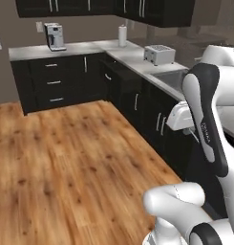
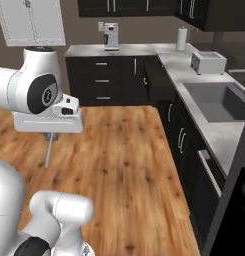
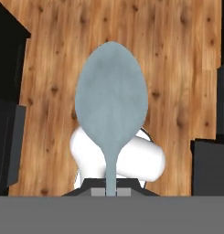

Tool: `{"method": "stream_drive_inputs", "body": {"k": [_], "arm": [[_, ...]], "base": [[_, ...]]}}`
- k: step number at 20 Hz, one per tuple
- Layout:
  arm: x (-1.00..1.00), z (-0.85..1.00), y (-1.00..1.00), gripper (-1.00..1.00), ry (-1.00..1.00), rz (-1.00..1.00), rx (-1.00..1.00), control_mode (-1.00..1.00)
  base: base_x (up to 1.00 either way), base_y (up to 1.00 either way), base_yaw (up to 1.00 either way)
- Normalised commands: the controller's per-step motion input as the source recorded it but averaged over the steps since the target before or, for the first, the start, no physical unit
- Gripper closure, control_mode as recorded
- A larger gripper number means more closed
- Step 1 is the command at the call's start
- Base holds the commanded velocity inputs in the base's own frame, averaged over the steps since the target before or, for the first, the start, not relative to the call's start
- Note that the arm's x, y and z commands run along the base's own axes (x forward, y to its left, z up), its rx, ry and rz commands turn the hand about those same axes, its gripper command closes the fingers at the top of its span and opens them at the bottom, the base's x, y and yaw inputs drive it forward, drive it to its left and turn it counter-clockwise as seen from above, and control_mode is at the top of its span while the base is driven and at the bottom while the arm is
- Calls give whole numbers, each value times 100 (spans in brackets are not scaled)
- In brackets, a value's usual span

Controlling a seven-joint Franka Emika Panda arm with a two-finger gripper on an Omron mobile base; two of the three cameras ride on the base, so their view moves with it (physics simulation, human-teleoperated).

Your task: Pick up the metallic utensils from the counter and place them in the open drawer. Make sure not to pick up any wooden utensils.

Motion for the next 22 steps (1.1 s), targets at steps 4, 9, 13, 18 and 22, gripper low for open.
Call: {"method": "stream_drive_inputs", "body": {"k": [4,9,13,18,22], "arm": [[0,0,0,100,0,0,0,100],[0,0,0,100,0,0,0,100],[0,0,0,100,0,0,0,100],[0,0,0,100,0,0,0,100],[0,0,0,100,0,0,0,100]], "base": [[100,-1,-18],[100,0,-24],[100,0,-28],[100,-6,-30],[100,-23,-20]]}}
